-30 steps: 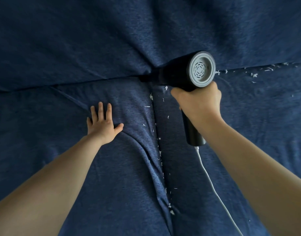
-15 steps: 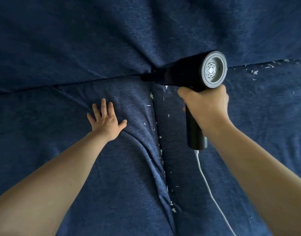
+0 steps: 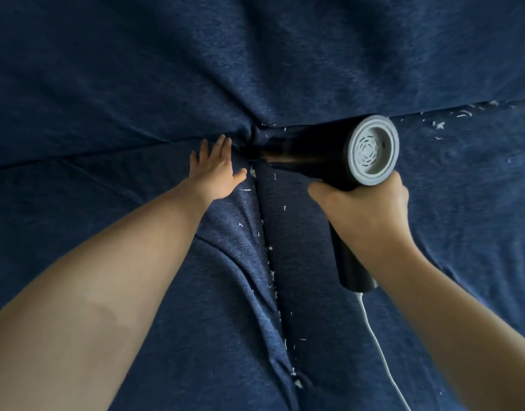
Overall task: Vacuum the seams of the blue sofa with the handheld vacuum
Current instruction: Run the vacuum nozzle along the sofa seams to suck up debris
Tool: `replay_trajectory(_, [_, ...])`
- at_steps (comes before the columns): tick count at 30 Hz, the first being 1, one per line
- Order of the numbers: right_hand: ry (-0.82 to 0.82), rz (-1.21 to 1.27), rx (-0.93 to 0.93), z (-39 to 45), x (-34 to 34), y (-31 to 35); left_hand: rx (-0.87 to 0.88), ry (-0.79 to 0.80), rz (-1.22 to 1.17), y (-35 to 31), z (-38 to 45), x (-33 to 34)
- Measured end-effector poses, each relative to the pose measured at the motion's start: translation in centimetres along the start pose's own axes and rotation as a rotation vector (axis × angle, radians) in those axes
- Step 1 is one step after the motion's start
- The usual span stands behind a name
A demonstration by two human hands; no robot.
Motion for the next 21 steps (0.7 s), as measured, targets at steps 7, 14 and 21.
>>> replay_trajectory(7, [-0.015,0.054,-0.014,0.8,0.3,1.8,0.071,-0.030,0.108,0.9,-1.2,1.0])
replay_trajectory(14, [0.009,0.032,-0.025,1.2,1.0,2.4,0.075,-0.017,0.138,0.7,-1.3,1.6])
replay_trajectory(21, [0.042,0.054,0.026,1.5,2.3,1.5,0.087,-0.022,0.151,0.4,-1.4,1.8])
Point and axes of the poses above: each hand's wrist, its own z-axis towards the middle knuckle, its own x-axis out of the palm, y = z × x, the point moved 10 cm from there along z, towards the middle knuckle, and after that the axes turned 12 degrees about z, right-handed, at the moved point
